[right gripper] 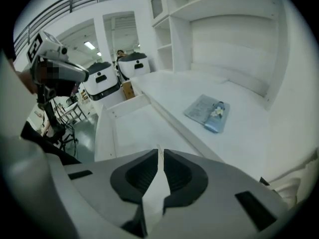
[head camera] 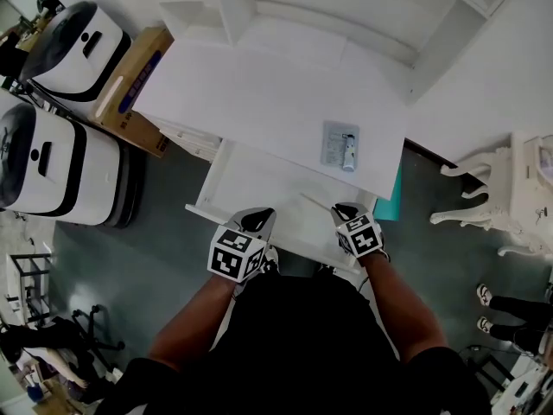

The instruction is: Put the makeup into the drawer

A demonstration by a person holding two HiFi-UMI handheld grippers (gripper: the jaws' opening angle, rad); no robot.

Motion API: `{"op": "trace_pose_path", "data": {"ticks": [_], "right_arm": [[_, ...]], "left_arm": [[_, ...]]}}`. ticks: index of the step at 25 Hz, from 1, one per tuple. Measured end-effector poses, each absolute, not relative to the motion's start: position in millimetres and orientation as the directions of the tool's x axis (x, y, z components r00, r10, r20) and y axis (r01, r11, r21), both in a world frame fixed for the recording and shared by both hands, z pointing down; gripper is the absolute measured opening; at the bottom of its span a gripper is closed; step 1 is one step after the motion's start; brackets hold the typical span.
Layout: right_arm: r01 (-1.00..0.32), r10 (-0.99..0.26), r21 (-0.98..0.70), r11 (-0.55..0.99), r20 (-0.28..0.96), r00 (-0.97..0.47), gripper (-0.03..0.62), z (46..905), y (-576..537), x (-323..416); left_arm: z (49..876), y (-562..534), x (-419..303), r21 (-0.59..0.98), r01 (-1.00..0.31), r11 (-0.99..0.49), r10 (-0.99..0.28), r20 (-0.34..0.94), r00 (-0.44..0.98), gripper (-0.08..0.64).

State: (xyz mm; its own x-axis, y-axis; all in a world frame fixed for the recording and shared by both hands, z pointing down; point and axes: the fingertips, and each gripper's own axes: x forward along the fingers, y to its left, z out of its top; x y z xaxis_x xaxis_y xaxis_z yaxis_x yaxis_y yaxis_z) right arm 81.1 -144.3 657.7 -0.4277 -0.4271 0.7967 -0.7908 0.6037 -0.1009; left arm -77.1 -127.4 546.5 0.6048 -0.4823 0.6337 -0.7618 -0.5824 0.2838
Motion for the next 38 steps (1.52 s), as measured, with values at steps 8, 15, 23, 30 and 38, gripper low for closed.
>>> {"op": "trace_pose_path", "data": {"ticks": [8, 15, 23, 30, 38], "right_arm": [[-0.832, -0.577, -0.208, 0.515, 0.633, -0.516, 0.046, 567.3, -123.8, 87.3], [-0.845, -0.675, -0.27, 0.461, 0.512, -0.532, 0.046, 525.0, -119.4, 98.4], [-0.862, -0.697, -0.279, 0.423, 0.508, -0.506, 0.046, 522.9, -104.5, 115.4], [-0.867, -0.704, -0.271, 0.418, 0.506, -0.498, 0.046, 523.0, -102.0, 120.3], [-0.866, -0.7, -0.272, 0.419, 0.511, -0.499, 0.046, 526.9, -103.2, 120.1]], "left_arm": [[535.3, -118.9, -59.0, 0.288, -0.726, -0.625, -0.462, 0.614, 0.64, 0.011], [517.8, -127.1, -36.8, 0.26, -0.691, -0.674, -0.46, 0.584, 0.669, 0.011], [508.4, -125.8, -28.7, 0.253, -0.677, -0.691, -0.464, 0.563, 0.684, 0.011], [511.7, -123.4, -27.7, 0.234, -0.674, -0.701, -0.456, 0.58, 0.675, 0.011], [515.5, -118.1, -19.2, 0.247, -0.653, -0.716, -0.429, 0.582, 0.69, 0.011]]}}
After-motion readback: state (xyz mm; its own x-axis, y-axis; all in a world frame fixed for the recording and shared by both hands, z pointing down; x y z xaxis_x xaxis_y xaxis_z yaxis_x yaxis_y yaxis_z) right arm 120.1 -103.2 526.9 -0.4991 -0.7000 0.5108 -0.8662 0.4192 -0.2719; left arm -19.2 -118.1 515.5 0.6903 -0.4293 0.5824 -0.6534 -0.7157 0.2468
